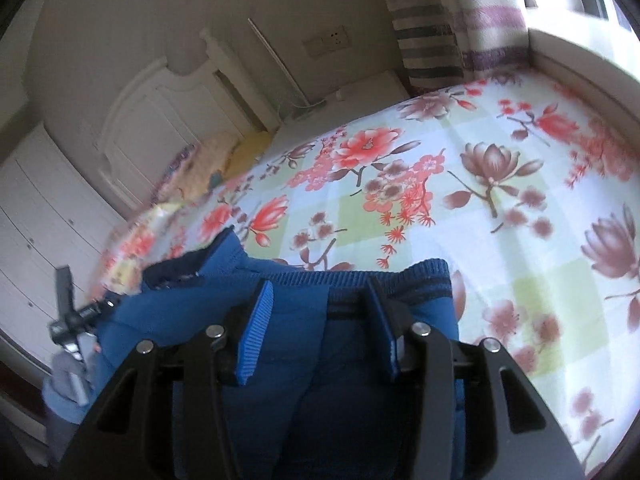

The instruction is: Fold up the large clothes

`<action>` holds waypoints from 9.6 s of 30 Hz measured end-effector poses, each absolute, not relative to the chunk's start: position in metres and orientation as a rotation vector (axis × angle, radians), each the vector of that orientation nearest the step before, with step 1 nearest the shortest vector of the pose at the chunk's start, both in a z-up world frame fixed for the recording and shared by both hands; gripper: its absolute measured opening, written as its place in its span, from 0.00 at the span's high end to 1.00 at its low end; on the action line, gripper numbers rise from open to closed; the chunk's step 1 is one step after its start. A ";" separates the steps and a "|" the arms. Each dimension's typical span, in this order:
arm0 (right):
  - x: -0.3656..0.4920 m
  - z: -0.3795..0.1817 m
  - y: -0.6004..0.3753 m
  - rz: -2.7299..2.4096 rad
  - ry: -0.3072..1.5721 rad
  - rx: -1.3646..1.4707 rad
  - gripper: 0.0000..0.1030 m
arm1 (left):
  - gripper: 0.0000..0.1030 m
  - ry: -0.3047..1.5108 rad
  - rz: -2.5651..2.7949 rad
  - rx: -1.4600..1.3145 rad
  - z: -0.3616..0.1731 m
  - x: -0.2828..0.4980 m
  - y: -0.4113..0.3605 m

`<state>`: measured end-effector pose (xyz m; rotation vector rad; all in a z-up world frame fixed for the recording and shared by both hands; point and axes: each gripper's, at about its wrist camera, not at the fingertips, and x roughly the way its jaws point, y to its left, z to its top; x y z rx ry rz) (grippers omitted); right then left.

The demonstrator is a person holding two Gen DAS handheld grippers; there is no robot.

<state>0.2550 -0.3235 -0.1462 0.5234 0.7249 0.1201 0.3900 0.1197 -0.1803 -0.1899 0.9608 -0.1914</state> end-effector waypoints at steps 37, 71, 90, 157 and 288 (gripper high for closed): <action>0.254 -0.141 -0.289 0.048 0.788 0.324 0.28 | 0.04 0.880 -0.334 -0.104 -0.164 0.362 0.097; 0.188 -0.145 -0.256 -0.019 0.825 0.200 0.09 | 0.04 0.874 -0.204 -0.085 -0.170 0.289 0.117; 0.144 -0.129 -0.093 0.204 0.771 -0.195 0.08 | 0.04 0.801 -0.287 0.225 -0.158 0.218 -0.005; -0.040 -0.148 -0.279 0.019 0.723 0.597 0.03 | 0.04 0.752 -0.218 0.186 -0.177 0.150 0.032; 0.107 -0.079 0.002 0.701 0.455 -0.326 0.61 | 0.05 0.464 -0.322 0.044 -0.028 0.271 0.078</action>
